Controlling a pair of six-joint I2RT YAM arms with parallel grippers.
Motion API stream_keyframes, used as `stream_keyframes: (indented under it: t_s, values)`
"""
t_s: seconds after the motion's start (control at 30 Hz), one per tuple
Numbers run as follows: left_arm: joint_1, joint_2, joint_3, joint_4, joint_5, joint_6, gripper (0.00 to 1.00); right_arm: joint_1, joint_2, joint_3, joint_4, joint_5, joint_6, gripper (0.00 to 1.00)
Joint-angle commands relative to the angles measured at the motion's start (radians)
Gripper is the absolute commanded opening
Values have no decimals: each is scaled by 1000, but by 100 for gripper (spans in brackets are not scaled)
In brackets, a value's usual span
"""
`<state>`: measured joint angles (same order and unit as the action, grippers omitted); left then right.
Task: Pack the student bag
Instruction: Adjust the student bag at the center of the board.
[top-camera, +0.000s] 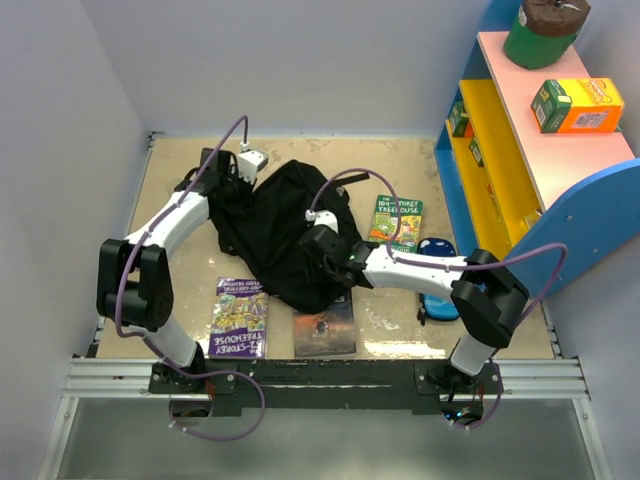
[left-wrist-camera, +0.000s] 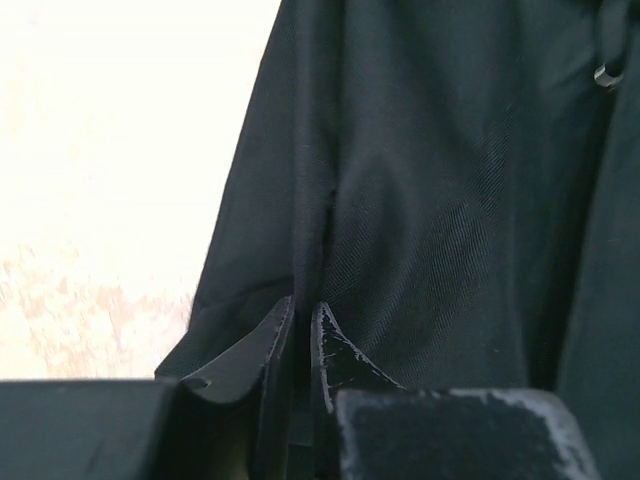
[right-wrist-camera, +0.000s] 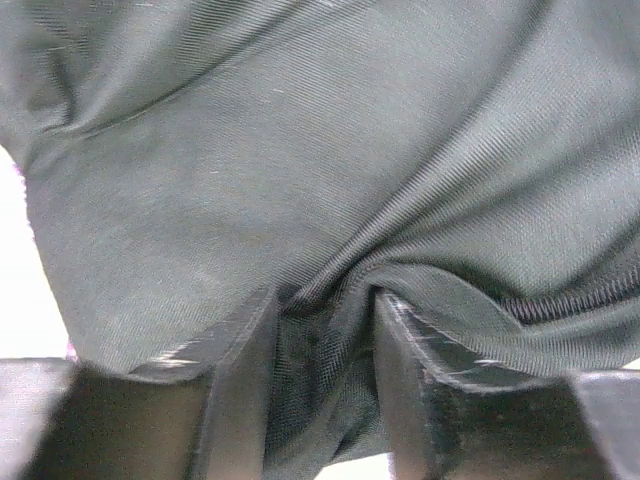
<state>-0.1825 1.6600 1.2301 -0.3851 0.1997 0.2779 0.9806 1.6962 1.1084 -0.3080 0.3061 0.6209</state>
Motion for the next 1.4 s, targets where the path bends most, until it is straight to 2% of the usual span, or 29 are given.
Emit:
stream_keyframes:
  t_s: [0.0,0.07,0.17,0.27,0.37,0.5,0.57,0.7,0.8,0.87,0.9,1.0,1.1,1.2,1.37]
  values:
    - [-8,-6,-84,-15,-15,15,16,-8,-39,-61,-52,50,46,38]
    - [-2,1,-80,-17,-23,3,18,-19,-36,-74,-52,53,54,31]
    - [24,47,-34,-37,-36,-25,26,-33,-27,-81,-48,47,60,19]
    - [54,80,-11,-67,1,-39,32,-34,-21,-90,-48,44,66,17]
    - [60,32,-20,-93,72,-16,38,-34,-39,-120,-57,48,88,21]
    - [46,-51,-38,-178,318,93,45,-34,-87,-185,-43,42,122,32]
    - [20,-72,-72,-213,363,185,45,-34,-121,-225,-23,28,140,37]
    - [-58,-101,-142,-239,428,328,43,-39,-136,-242,-20,44,160,39]
    - [-87,-92,-152,-250,403,382,43,-92,-142,-255,22,-19,152,36]
    - [-87,-91,-136,-194,351,325,42,-144,-139,-254,43,-47,140,29]
    - [-80,-86,-132,-161,272,298,42,-158,-129,-248,49,-56,134,22]
    - [-25,-63,-133,44,4,109,42,-186,-118,-216,46,-44,105,12]
    - [79,4,-54,65,-81,-29,42,-209,-109,-185,46,-39,82,8]
    - [109,-9,-47,92,-118,-65,43,-224,-93,-160,46,-38,68,7]
    - [107,-109,-93,75,12,-30,46,-241,-52,-145,72,-59,60,15]
